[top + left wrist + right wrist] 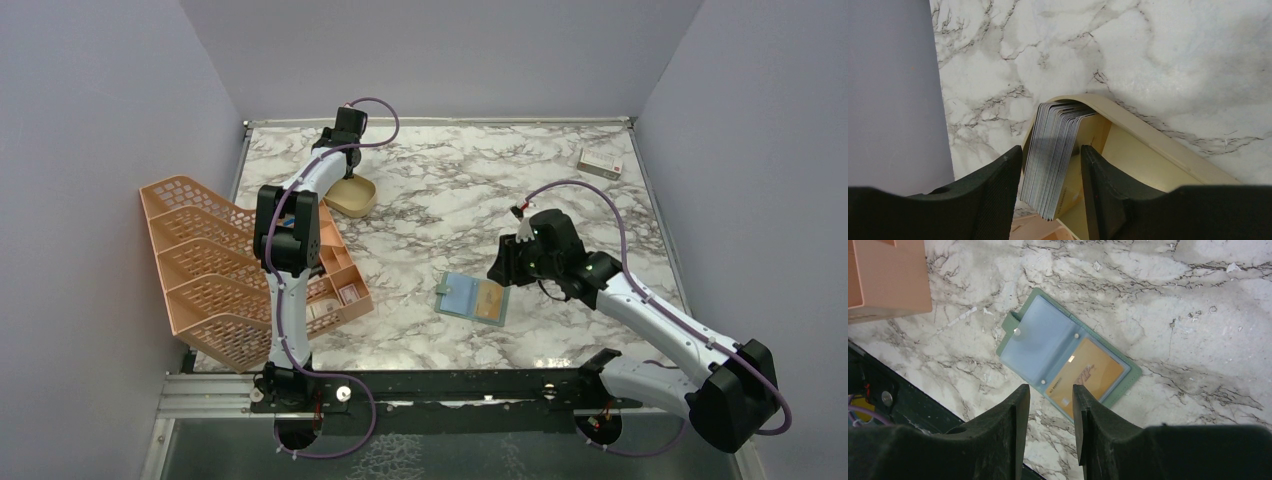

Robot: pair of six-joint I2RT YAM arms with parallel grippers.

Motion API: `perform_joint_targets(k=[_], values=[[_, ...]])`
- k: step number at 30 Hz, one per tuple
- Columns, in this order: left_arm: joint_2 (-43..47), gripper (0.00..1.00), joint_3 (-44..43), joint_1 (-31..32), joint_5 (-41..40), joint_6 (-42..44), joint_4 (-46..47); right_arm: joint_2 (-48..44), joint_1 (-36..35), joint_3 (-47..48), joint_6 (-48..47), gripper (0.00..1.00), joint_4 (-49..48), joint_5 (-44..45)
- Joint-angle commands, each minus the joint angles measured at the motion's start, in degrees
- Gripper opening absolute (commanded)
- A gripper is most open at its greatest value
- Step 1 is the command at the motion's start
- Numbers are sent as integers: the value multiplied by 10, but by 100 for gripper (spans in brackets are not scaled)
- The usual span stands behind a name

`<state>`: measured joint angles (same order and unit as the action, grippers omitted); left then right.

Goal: Put the credit cards into the card holder
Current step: Pick up the credit card from the storage box.

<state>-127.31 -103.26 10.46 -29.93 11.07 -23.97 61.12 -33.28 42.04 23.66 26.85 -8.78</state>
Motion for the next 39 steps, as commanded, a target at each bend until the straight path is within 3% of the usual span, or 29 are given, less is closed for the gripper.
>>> perform_joint_targets(k=[1, 9, 16, 20, 39], values=[[1, 51, 7, -4, 16, 6, 5, 0, -2, 15, -6, 37, -7, -6], [-4, 48, 11, -4, 11, 11, 5, 4, -2, 12, -3, 37, -11, -13], [3, 31, 12, -4, -6, 22, 4, 7, -2, 12, -2, 36, -15, -16], [7, 26, 2, -4, -10, 26, -1, 11, -2, 12, -2, 36, -17, -17], [14, 21, -27, -4, -9, 33, -22, 7, -2, 2, 1, 36, -22, -17]])
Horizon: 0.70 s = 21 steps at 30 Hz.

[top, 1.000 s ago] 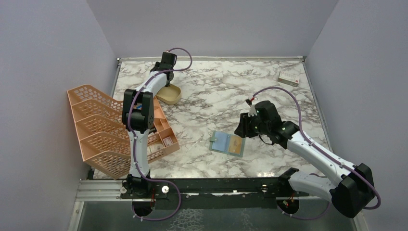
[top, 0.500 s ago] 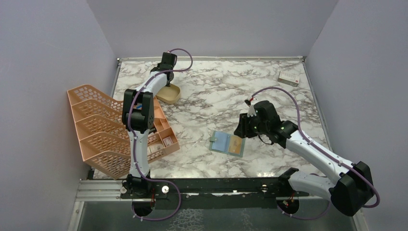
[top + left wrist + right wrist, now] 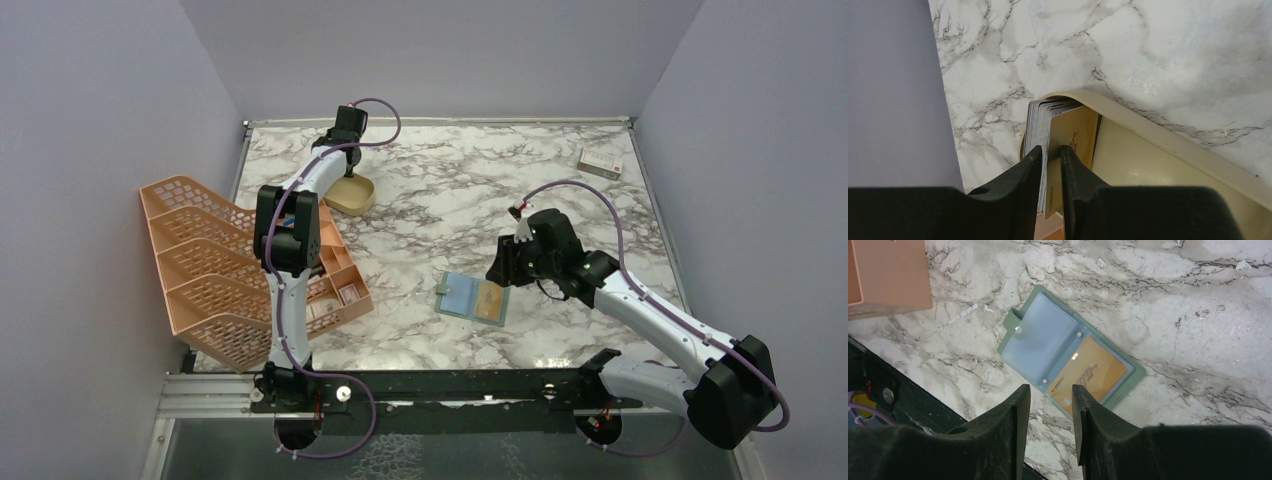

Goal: Put the credit cards into the card holder
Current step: Pick up the credit card from the storage box.

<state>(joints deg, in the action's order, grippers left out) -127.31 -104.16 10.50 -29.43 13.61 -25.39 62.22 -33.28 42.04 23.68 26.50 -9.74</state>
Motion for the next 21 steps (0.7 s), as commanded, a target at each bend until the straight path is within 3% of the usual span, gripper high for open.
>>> perform_joint_targets(k=[1, 6, 11, 21], values=[[15, 20, -18, -4, -14, 8, -9, -4, -2, 1, 1, 36, -19, -9], [18, 13, -20, -3, -11, 8, -15, -5, -2, -2, 2, 36, -22, -11], [24, 0, -20, 0, -3, 3, -26, -6, -2, -5, 6, 36, -22, -15], [61, 0, -26, 12, 73, -54, -73, -20, -2, -16, 23, 36, -29, -22]])
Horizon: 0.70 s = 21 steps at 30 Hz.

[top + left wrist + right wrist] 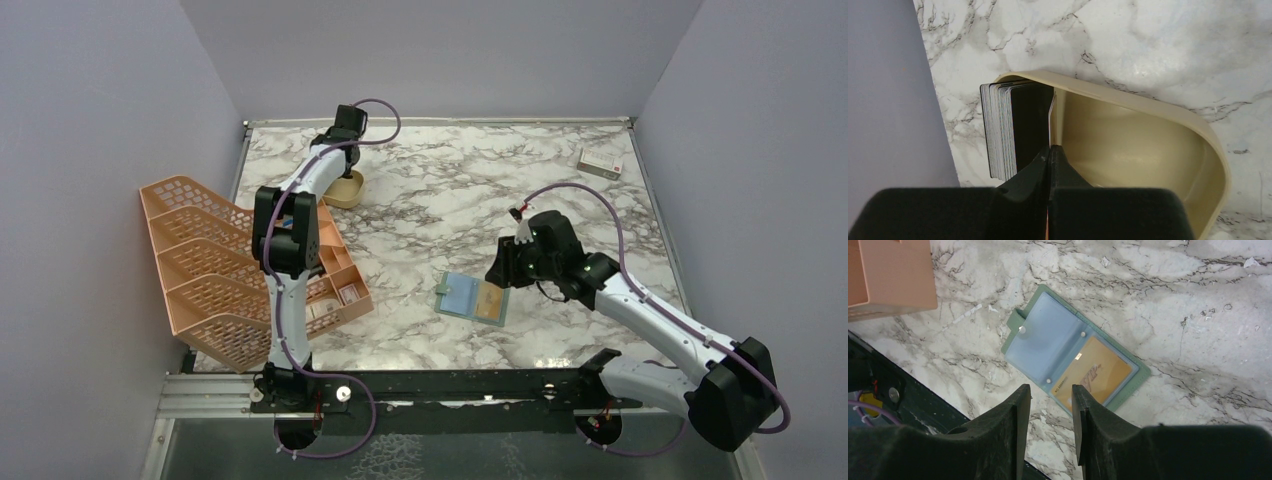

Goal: Put the credit cards into the card holder
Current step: Pick up the credit card from the storage box.

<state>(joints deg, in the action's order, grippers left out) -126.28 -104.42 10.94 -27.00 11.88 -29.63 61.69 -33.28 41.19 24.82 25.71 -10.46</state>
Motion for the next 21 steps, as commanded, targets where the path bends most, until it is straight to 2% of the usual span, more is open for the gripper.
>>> perform_joint_targets(k=[1, 4, 9, 13, 21], values=[[57, 0, -23, 7, 61, -47, -36, -15, -2, -8, 15, 36, -23, -15], [83, 0, -16, 7, 110, -87, -44, -19, -2, -2, 30, 36, -18, -19], [133, 0, 9, 7, 248, -157, -44, -36, -2, -11, 62, 36, -38, -33], [163, 0, 31, 7, 327, -197, -35, -42, -2, -13, 87, 36, -50, -43], [239, 0, 145, 7, 522, -284, 44, -39, -2, -9, 145, 36, -103, -57]])
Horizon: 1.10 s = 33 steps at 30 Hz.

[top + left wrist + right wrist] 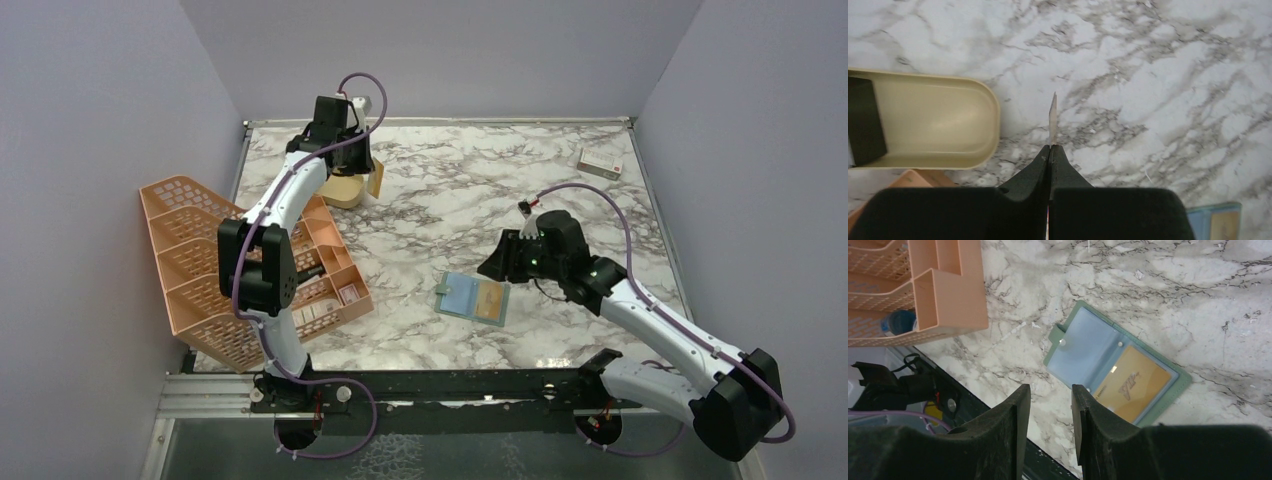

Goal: Put the credit cards into the card holder
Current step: Pick up the credit card from the storage box.

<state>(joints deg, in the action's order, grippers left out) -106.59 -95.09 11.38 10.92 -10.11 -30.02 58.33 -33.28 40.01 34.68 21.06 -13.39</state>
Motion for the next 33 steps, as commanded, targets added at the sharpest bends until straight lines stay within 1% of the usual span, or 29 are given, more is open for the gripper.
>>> perform_joint_targets(k=[1, 5, 9, 12, 14, 18, 19, 21, 24, 26, 31, 33], values=[[50, 0, 65, 2, 167, -75, 58, -4, -2, 1, 58, 36, -76, -36], [83, 0, 127, -2, 274, -133, 124, 10, -2, -9, 94, 36, -154, -50], [119, 0, 201, -2, 370, -212, 219, 46, -2, 7, 125, 35, -209, -61], [140, 0, 247, -1, 412, -260, 274, 80, -2, 15, 147, 34, -255, -79], [153, 0, 274, -1, 437, -292, 312, 107, -2, 22, 168, 30, -285, -98], [183, 0, 343, -1, 499, -403, 448, 143, -2, 18, 220, 25, -365, -136], [189, 0, 353, -1, 507, -419, 461, 149, -2, 15, 233, 25, -385, -141], [204, 0, 367, 0, 512, -426, 464, 157, -2, 7, 253, 25, -432, -154], [221, 0, 385, 0, 522, -433, 465, 172, -2, 0, 285, 32, -482, -164], [230, 0, 394, 2, 526, -439, 468, 186, -2, 0, 302, 34, -508, -175], [243, 0, 411, 5, 535, -445, 472, 204, -2, -20, 333, 34, -570, -175], [245, 0, 415, 5, 537, -448, 475, 209, -2, -18, 334, 32, -578, -180]])
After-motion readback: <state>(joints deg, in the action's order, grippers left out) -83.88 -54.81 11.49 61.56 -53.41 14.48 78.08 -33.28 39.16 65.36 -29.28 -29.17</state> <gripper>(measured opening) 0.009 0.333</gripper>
